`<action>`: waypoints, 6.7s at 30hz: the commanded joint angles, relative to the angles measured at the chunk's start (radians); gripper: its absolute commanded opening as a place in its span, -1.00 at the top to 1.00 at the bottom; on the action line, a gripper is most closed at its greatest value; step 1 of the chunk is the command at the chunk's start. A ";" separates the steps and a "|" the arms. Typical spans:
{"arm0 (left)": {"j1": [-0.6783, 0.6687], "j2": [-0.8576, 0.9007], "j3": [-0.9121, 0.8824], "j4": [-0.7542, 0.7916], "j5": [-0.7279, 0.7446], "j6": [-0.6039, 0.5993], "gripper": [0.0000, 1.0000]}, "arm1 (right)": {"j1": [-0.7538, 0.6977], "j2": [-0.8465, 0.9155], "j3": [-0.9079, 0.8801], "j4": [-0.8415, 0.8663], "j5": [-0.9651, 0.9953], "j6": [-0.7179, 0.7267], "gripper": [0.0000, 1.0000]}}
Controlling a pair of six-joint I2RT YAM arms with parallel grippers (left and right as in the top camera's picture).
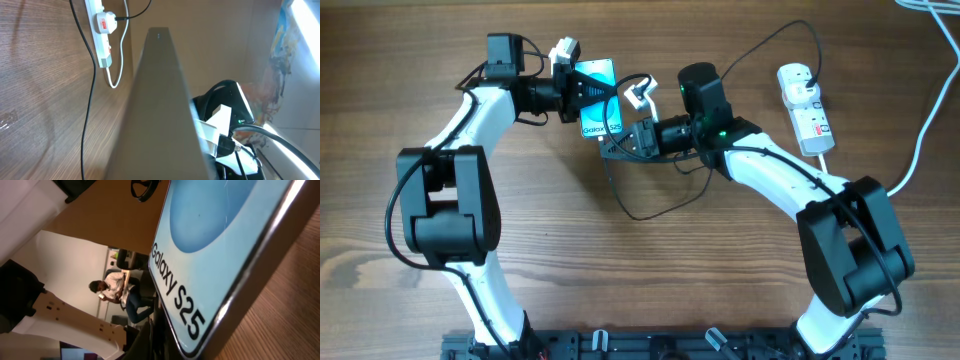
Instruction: Plug charger to phone and switch on socket
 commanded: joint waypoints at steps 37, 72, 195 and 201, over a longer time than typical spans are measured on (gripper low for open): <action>0.000 -0.026 0.000 0.001 0.048 -0.025 0.92 | -0.032 -0.014 0.013 -0.005 0.038 0.045 0.91; -0.016 -0.026 0.000 0.031 0.048 0.005 0.92 | -0.050 -0.014 0.013 0.060 0.079 0.207 0.91; 0.048 -0.026 -0.001 -0.014 0.023 0.005 0.92 | -0.074 -0.014 0.013 -0.918 1.168 -0.315 0.39; 0.048 -0.026 -0.001 -0.014 0.023 0.005 0.92 | -0.063 -0.014 0.013 -0.933 1.138 -0.323 0.34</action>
